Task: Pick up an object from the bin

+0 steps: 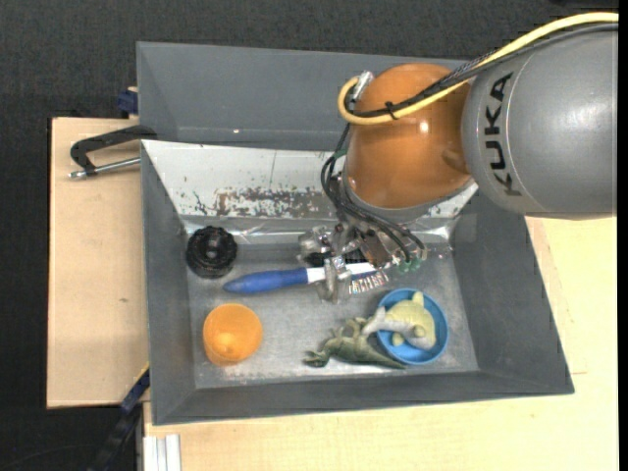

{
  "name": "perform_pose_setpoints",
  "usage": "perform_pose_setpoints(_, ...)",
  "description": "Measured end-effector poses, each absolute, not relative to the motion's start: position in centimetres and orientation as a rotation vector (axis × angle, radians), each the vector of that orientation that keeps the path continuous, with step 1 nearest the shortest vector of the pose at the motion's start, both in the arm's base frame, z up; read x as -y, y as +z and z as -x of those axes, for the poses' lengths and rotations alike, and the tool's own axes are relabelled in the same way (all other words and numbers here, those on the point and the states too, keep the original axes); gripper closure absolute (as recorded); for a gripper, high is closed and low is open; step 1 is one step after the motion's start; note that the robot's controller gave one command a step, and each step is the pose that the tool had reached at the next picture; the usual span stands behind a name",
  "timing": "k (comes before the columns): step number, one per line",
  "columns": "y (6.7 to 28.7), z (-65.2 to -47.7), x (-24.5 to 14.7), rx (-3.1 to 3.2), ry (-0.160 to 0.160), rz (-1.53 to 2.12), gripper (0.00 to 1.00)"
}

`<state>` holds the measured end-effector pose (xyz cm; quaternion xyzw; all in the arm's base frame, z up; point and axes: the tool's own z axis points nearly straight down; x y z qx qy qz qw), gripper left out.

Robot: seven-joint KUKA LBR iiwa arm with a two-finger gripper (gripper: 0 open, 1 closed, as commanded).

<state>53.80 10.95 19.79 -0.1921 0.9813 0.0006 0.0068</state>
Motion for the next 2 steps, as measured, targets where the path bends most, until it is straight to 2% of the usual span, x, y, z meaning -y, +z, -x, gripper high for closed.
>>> perform_pose_setpoints(1, 17.9, -51.6, -8.5, -2.923, 0.0, 1.159, 1.0)
perform_pose_setpoints(2, 27.0, -50.6, -9.6, -2.914, -0.002, 1.135, 1.0)
